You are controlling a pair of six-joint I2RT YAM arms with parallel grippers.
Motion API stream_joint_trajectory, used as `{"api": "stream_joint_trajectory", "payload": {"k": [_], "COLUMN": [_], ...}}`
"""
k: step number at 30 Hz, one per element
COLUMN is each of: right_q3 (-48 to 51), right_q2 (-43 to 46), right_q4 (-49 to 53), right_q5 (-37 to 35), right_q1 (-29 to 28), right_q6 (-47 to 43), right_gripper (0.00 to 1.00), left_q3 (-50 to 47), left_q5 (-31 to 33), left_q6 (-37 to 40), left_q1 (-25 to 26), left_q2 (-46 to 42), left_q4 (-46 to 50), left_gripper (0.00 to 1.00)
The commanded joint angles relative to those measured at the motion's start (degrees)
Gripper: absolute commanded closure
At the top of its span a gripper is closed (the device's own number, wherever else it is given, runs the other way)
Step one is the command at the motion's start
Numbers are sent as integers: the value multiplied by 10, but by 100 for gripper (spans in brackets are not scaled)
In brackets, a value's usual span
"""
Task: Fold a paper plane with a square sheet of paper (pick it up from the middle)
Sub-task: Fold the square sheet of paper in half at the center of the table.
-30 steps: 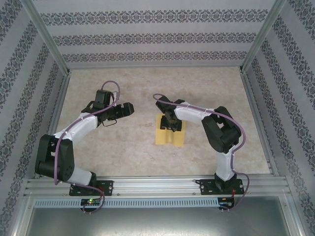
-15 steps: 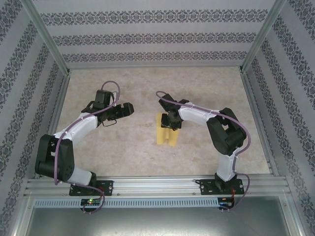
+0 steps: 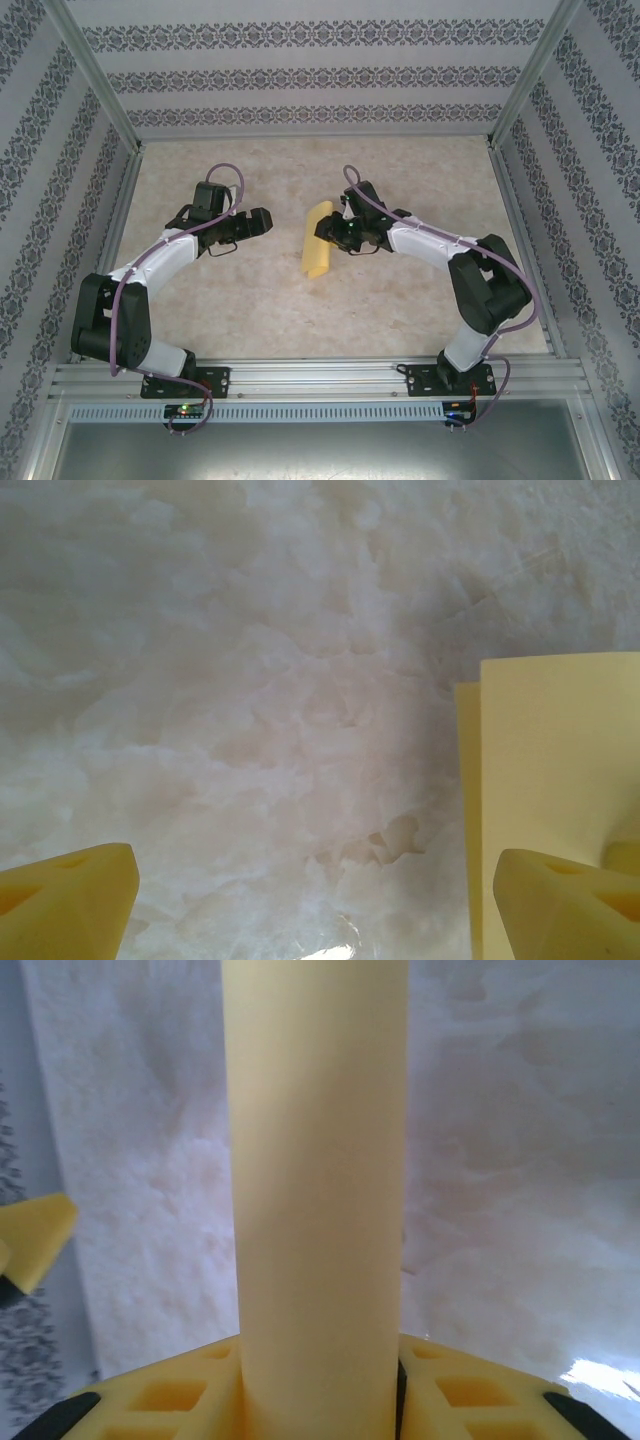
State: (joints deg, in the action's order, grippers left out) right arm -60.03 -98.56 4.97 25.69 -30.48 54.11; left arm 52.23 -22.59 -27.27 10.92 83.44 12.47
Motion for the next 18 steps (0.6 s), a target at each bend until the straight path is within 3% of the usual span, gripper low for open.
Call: {"api": "stream_joint_trajectory", "payload": {"k": [1, 9, 18], "right_q3": [33, 38, -2], "right_q2": [-36, -84, -68], "right_q4": [-138, -93, 64], "right_q5": [71, 26, -20], "right_q1": [7, 19, 31], "right_q6": [60, 2, -108], "right_gripper": [63, 57, 37], "left_q3": [20, 25, 42], "left_q5": [-14, -18, -23], "left_q6": [5, 4, 1], "left_q1": [11, 28, 49], "left_q2": [4, 14, 44], "left_q4": [4, 0, -10], "left_gripper": [7, 7, 8]}}
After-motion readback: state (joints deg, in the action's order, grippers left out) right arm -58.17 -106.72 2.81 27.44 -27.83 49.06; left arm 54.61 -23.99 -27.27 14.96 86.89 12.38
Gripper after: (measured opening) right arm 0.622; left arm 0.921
